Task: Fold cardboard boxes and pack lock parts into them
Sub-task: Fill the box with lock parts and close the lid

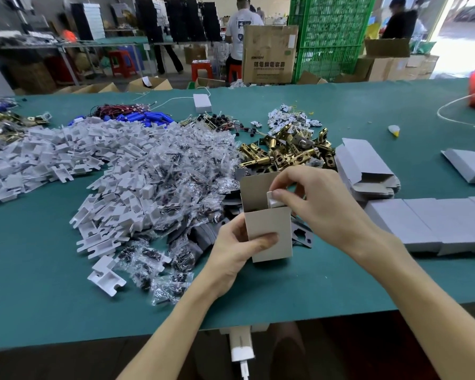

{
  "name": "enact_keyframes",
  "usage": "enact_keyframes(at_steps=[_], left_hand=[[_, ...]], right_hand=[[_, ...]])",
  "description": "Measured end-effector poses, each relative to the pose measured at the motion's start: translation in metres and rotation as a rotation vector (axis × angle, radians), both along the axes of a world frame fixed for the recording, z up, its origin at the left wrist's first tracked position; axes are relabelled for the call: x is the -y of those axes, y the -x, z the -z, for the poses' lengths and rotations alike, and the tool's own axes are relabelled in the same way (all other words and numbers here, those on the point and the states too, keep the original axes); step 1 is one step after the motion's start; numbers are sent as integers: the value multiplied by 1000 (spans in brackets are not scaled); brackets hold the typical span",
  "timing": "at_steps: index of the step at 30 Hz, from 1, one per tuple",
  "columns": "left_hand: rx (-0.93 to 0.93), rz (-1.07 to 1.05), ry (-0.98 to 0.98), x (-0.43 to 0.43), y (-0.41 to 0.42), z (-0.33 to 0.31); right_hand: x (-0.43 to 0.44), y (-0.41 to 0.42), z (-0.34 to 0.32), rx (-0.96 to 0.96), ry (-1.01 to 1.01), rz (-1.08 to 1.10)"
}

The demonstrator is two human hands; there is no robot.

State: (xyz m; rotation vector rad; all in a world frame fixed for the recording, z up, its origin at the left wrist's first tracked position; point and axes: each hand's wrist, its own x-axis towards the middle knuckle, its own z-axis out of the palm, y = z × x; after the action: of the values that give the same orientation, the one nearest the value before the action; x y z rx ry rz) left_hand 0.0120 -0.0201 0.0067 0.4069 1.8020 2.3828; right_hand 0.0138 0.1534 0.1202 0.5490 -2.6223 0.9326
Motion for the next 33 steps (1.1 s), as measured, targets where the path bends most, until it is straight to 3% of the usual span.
enact_keyframes(at_steps=[7, 14, 17, 22, 33], left_hand=[[5, 3, 11, 0, -1, -1], [57, -30, -65, 3, 0, 0], [112, -91, -116, 5, 1, -1], [160, -175, -166, 7, 3, -3], [128, -162, -78, 6, 2, -1]], right_hand=[[2, -4, 3, -80, -166, 28], [-10, 2, 12, -203, 171, 114], [-23, 15, 31, -69, 229, 213], [-35, 21, 80, 319, -73, 213], [-34, 16, 88, 387, -128, 230]])
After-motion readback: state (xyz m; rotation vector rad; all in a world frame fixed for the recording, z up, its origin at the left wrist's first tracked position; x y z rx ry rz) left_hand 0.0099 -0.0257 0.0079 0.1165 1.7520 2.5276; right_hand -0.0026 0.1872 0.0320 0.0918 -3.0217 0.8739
